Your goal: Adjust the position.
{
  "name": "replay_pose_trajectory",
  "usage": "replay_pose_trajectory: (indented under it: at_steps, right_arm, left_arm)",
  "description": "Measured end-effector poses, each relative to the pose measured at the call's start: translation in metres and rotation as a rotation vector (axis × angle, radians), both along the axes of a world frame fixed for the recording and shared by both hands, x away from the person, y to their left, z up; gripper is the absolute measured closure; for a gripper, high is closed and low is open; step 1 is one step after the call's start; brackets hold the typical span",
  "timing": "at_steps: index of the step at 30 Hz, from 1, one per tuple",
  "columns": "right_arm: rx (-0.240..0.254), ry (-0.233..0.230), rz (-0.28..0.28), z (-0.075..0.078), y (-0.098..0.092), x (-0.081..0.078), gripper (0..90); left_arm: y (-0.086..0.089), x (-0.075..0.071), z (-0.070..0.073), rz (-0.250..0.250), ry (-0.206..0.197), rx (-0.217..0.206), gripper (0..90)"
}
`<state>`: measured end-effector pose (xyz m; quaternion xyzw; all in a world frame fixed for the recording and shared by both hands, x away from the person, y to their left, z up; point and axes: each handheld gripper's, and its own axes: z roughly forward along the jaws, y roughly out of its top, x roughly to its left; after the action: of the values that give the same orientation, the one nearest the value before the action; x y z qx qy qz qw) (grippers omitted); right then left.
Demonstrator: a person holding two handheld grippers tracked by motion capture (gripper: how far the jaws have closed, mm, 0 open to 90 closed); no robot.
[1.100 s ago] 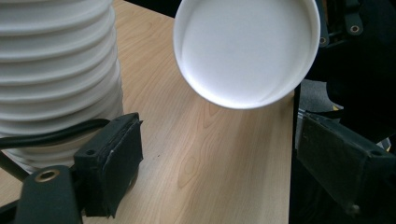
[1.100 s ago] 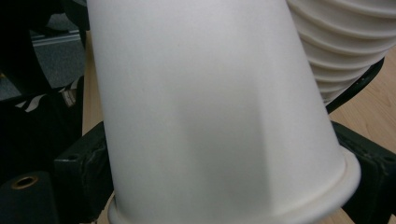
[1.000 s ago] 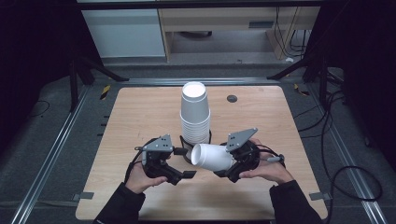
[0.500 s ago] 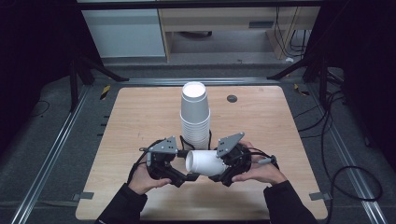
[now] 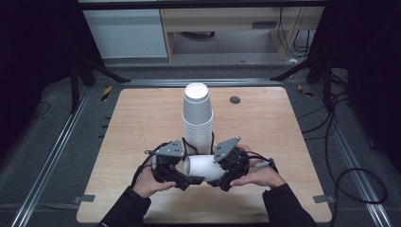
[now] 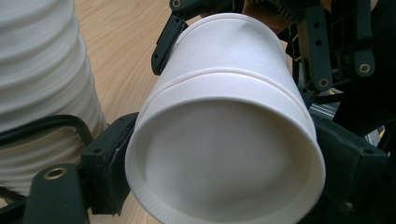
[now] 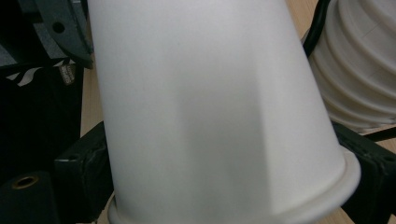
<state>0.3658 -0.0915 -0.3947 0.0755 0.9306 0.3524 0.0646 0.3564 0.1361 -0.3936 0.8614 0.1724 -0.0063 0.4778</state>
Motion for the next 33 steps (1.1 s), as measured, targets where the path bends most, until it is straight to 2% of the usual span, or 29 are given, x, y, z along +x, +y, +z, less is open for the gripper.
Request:
replay_pose_trajectory:
  at_steps: [20, 33]
  right_arm:
    - [0.000, 0.011, 0.006, -0.0014, 0.0013, 0.0013, 7.8]
    - [0.020, 0.024, 0.001, -0.0006, 0.0000, 0.0017, 5.6]
  left_arm:
    - [0.0017, 0.0007, 0.0005, -0.002, 0.018, -0.008, 21.3]
    - [0.0029, -0.0005, 0.0028, 0.001, 0.003, -0.019, 21.9]
